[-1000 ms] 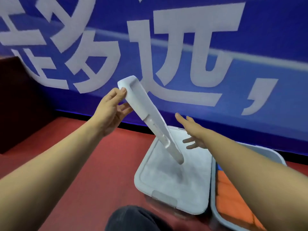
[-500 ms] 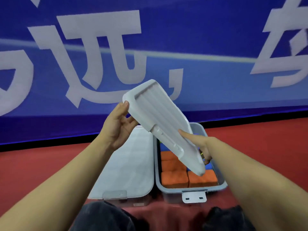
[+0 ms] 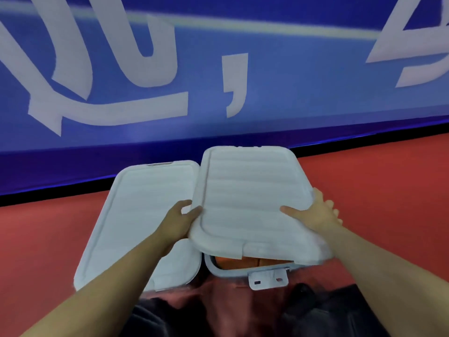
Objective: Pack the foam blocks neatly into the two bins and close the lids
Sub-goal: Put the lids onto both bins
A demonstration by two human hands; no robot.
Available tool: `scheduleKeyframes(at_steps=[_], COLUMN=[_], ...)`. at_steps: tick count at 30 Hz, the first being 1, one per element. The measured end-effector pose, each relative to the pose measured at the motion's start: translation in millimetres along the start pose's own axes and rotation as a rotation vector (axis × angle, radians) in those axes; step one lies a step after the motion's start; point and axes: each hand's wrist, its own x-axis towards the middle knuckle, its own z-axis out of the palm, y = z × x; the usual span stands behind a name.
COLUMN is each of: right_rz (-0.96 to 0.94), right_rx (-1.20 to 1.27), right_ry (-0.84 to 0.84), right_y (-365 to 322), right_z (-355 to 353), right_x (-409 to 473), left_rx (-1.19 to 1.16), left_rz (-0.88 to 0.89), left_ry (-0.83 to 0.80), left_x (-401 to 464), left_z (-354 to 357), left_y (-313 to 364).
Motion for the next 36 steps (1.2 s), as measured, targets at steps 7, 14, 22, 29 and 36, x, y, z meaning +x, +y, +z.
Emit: scheduleKeyframes(at_steps=[7, 14, 22, 29, 36], right_rz=[-0.029, 0.017, 0.177, -0.222, -0.692], right_rx=[-0.133, -0.098, 0.001, -0.379, -0.589], right_ry=[0.014, -0.156, -0.189, -0.074, -0.455], right_y=[27.3, 44.8, 57.9, 37.0, 55.1], right_z=[36.7, 65.5, 72.9, 79.5, 112.1], right_x=[45.3, 72.3, 81.7, 57.0, 14.8], left_rx=[0.517, 0.781, 1.15, 1.213, 1.309], left_rz=[-0.14, -0.063, 0.078, 0.143, 0.195], left_ry=[-0.104, -0.177, -0.485, -0.443, -0.4], left_x=[51.7, 71.0, 78.1, 81.8, 73.0], left_z=[34.2, 48.9, 64.1, 61.4, 66.2], left_y=[-61.0, -73.3, -108.6, -108.7, -105.0])
